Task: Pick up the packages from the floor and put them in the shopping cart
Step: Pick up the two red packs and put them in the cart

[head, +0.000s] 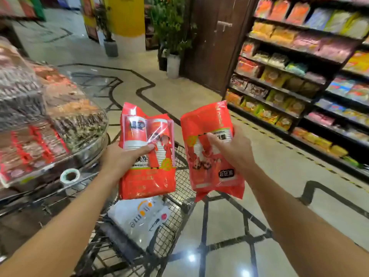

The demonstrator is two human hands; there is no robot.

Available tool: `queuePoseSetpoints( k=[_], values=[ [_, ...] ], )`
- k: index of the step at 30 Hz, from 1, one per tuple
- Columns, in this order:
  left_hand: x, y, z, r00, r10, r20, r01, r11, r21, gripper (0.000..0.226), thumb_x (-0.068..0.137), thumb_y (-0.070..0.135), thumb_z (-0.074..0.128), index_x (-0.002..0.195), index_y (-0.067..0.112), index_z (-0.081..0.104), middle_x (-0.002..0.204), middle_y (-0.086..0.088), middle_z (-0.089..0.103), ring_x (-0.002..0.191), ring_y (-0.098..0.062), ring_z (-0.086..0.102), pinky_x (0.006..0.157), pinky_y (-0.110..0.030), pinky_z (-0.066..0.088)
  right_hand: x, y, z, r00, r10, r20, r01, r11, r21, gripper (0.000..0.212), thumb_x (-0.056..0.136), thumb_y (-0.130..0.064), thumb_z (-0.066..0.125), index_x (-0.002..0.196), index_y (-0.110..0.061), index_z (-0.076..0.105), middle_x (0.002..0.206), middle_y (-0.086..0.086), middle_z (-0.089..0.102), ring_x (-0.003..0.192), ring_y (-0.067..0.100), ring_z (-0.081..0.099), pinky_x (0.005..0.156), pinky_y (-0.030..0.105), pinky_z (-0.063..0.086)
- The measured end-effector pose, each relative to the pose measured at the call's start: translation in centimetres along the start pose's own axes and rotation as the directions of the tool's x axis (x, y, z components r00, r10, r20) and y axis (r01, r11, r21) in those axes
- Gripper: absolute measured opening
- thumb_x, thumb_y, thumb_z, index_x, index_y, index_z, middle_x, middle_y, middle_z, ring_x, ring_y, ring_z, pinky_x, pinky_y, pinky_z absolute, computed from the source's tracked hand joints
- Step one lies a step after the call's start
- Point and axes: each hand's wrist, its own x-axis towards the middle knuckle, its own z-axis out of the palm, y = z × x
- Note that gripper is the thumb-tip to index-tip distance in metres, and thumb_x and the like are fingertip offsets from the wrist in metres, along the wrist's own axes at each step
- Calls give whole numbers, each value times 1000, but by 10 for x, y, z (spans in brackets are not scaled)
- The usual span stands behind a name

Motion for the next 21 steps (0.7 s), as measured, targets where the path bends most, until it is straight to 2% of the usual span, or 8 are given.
queuePoseSetpoints(
  k=[3,7,9,12,15,18,19,21],
  values=[
    [31,-17,5,996,-40,-82,40,999,-3,69,33,69,92,90,31,79,91,10,81,87,-15,77,90,-45,62,47,8,29,997,-9,79,5,999,48,66,83,-51,85,134,-19,58,99,-10,71,84,10,73,78,35,63],
    [54,-52,13,975,-138,-177,144,989,25,56,45,61,96,88,29,79,88,13,79,85,-11,75,87,-38,61,99,31,85,979,-31,202,14,996,85,69,78,-59,87,132,-23,60,103,-6,75,87,14,77,83,45,65],
    [62,-75,19,958,-185,-220,196,980,28,44,53,51,98,84,30,76,87,13,77,85,-12,74,83,-34,59,118,47,114,960,-35,279,10,996,90,68,77,-60,87,129,-25,60,106,-5,75,90,14,76,86,45,64],
    [67,-110,31,917,-259,-305,292,954,68,44,52,57,95,80,34,71,91,5,76,88,-18,72,87,-36,57,144,77,156,903,-43,427,22,998,55,63,82,-54,87,128,-22,60,104,-5,75,88,13,76,85,42,63],
    [64,-151,49,855,-382,-351,428,902,62,41,62,49,97,89,29,74,94,5,78,87,-17,73,84,-35,57,170,111,197,812,-25,583,13,1000,26,70,79,-58,87,132,-21,59,102,-4,77,84,12,78,81,41,65],
    [59,-191,74,762,-501,-409,563,826,36,38,62,51,96,86,32,73,89,4,74,90,-23,72,79,-33,52,187,145,234,715,33,698,-5,999,-42,69,83,-52,85,136,-19,55,102,-6,74,84,10,74,77,32,60],
    [57,-203,84,728,-543,-419,614,788,45,42,61,55,94,89,31,74,92,-1,72,93,-26,71,77,-33,48,188,156,246,691,48,721,-26,999,-41,71,83,-51,86,137,-19,54,104,-4,74,86,13,75,81,37,63],
    [50,-230,101,633,-627,-455,710,704,17,71,55,67,92,107,21,76,102,-7,72,96,-29,69,78,-33,46,187,180,270,635,83,768,-75,996,-46,73,83,-49,87,139,-19,51,105,-1,76,85,17,79,86,47,65]
  ],
)
